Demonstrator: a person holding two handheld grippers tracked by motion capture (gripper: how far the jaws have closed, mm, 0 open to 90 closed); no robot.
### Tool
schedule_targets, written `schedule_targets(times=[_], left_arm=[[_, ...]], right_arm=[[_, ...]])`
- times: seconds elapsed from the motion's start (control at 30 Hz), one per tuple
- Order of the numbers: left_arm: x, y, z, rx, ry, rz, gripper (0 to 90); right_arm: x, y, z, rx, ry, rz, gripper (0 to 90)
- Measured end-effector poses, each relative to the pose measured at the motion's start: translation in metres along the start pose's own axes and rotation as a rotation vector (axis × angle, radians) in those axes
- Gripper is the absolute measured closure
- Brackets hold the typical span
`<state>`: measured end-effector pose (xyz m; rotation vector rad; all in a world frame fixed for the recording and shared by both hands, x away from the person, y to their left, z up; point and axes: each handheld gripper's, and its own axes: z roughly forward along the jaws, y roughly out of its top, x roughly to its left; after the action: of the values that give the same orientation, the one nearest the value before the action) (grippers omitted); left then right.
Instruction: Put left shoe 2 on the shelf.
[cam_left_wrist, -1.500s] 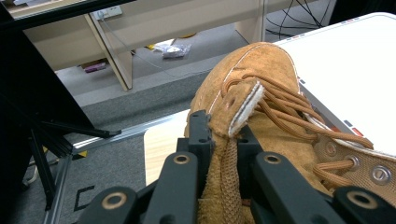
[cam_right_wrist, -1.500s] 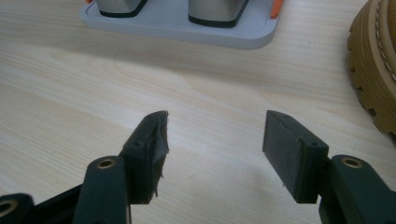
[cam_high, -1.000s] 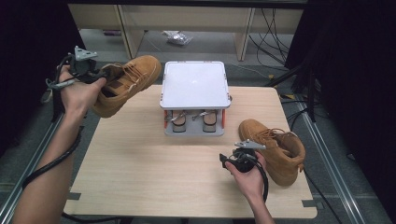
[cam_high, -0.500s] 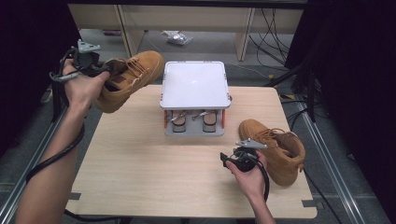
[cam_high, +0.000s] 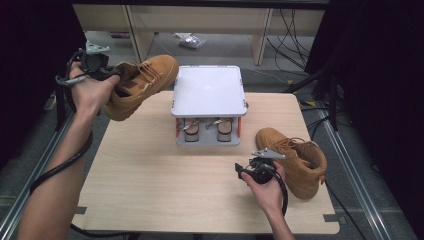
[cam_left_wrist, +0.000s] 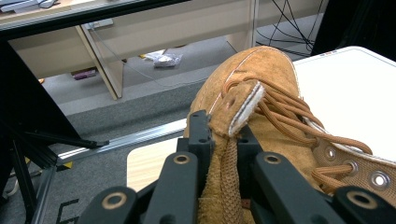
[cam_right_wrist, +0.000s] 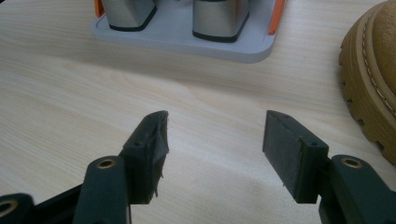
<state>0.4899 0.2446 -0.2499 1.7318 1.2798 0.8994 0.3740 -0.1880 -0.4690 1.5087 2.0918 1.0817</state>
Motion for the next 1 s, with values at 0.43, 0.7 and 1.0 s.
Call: schedule_targets(times=[0.43,0.7,1.0], left_arm=[[-0.009,0.01,0.008,0.006,-0.022,0.013,82.5],[-0.016,0.017,0.014,0.009,-0.041,0.002,82.5],[-0.023,0.023,0.019,0.013,-0.05,-0.002,82.5]], right_arm=[[0.002,0.0,0.001,0.002,0.015,0.035,41.4],[0.0,0.001,0.0,-0.007,0.001,0.008,41.4],[0.001,0.0,0.001,0.0,0.008,0.031,41.3]])
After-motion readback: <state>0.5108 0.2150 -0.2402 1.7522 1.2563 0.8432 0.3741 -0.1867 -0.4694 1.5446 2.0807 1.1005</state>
